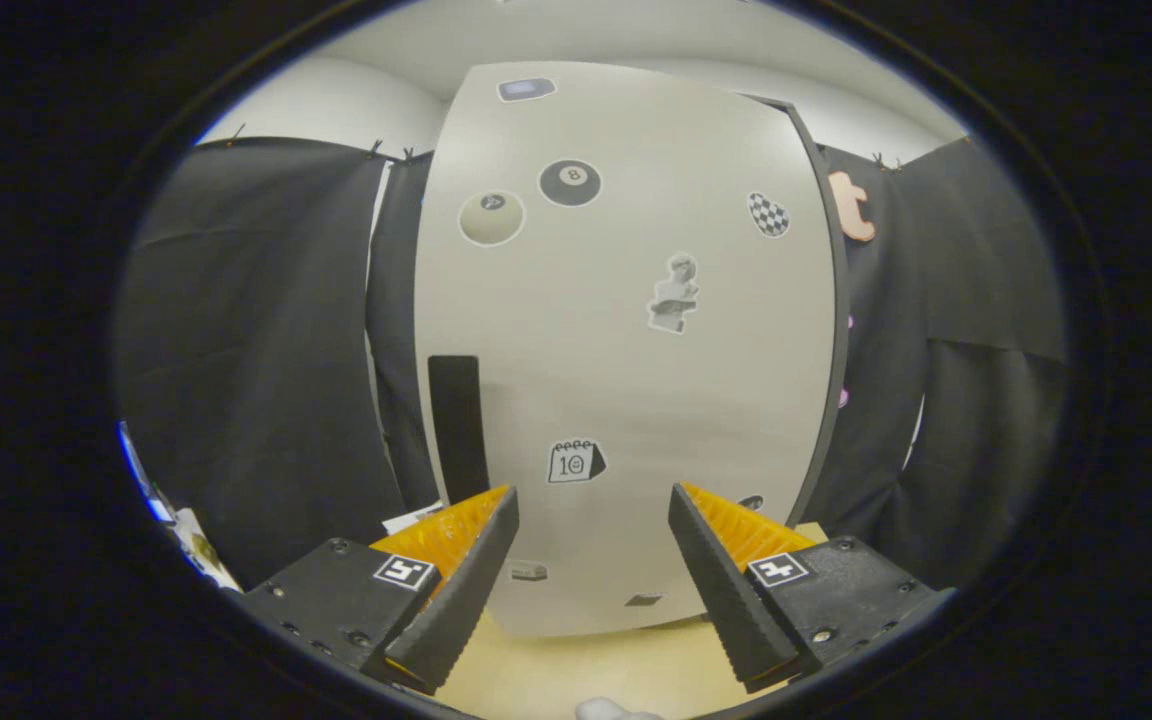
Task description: Open the shoe cabinet door, grab the shoes and put them into the shoe cabinet, then close the shoe cabinet door.
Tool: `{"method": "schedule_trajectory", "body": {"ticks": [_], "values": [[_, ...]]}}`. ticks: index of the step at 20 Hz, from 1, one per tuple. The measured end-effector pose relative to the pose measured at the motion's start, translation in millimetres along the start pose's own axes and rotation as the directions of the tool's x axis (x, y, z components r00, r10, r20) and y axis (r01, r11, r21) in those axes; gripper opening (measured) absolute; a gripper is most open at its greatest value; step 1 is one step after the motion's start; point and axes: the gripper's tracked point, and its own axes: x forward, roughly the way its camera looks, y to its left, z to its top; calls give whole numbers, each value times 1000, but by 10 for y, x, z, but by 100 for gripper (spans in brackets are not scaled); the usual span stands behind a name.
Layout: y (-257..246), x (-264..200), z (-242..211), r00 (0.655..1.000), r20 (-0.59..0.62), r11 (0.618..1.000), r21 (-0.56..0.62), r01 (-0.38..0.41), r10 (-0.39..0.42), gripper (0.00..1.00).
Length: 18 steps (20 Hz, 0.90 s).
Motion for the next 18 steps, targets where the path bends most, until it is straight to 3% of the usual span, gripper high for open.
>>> {"method": "schedule_trajectory", "body": {"ticks": [7, 18], "values": [[-79, -681, -113, 999, 3, 999, 17, 36, -36, 99], [-455, -1807, -211, 981, 51, 982, 44, 185, -188, 99]]}}
